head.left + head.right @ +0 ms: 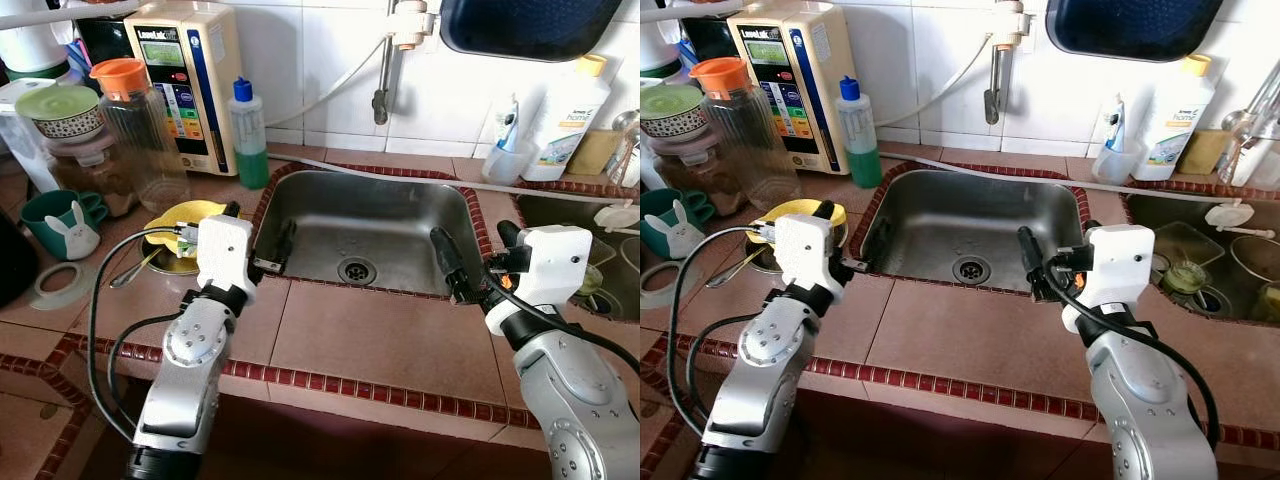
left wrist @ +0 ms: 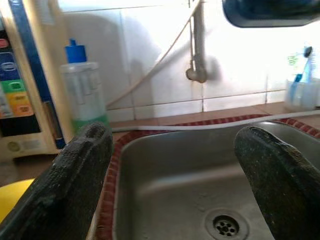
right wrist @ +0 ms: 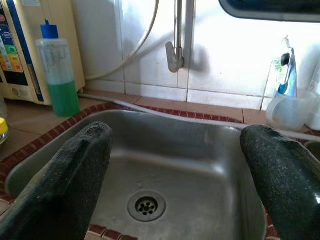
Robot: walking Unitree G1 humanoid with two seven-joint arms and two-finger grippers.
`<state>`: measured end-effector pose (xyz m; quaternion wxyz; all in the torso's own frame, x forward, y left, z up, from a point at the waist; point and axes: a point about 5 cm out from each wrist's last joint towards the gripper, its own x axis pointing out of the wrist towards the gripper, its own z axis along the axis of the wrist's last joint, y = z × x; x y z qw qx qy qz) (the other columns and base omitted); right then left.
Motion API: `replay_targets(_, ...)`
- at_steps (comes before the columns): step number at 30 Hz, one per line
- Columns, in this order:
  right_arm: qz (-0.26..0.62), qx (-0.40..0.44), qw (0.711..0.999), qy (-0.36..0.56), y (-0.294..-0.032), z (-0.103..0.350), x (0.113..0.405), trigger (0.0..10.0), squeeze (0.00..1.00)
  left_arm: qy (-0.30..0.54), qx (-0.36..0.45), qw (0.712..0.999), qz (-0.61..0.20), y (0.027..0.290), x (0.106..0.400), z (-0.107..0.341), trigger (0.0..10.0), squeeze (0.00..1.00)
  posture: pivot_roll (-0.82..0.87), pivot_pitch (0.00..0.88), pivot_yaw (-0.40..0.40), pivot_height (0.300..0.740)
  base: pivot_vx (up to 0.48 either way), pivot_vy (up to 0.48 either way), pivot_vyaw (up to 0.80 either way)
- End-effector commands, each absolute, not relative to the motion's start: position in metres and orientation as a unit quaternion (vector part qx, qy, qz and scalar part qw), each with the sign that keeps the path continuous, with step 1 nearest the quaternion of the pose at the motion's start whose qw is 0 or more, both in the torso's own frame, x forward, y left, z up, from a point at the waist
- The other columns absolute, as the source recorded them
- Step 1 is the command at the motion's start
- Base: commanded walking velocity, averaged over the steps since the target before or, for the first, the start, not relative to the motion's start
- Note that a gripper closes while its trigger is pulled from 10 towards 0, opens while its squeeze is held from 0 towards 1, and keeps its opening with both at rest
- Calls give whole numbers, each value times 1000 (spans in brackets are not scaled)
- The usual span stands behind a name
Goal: Kitchen organization
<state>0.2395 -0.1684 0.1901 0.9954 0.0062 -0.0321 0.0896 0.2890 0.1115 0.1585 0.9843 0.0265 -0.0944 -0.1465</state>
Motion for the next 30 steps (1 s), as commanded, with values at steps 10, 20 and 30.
replay_targets(10, 209, 30, 977, -30, -145, 195, 227, 10000, 0, -153, 99, 982, -57, 136, 301, 186, 10000, 0, 53, 0, 13, 740, 0, 0, 0)
replay_targets(20, 382, 101, 918, 27, -120, 193, 202, 10000, 0, -124, 112, 986, 9, 165, 304, 179, 10000, 0, 66, 0, 4, 740, 0, 0, 0)
replay_targets(30, 397, 62, 913, 70, -121, 181, 198, 10000, 0, -111, 173, 975, 80, 194, 295, 170, 10000, 0, 90, 0, -13, 740, 0, 0, 0)
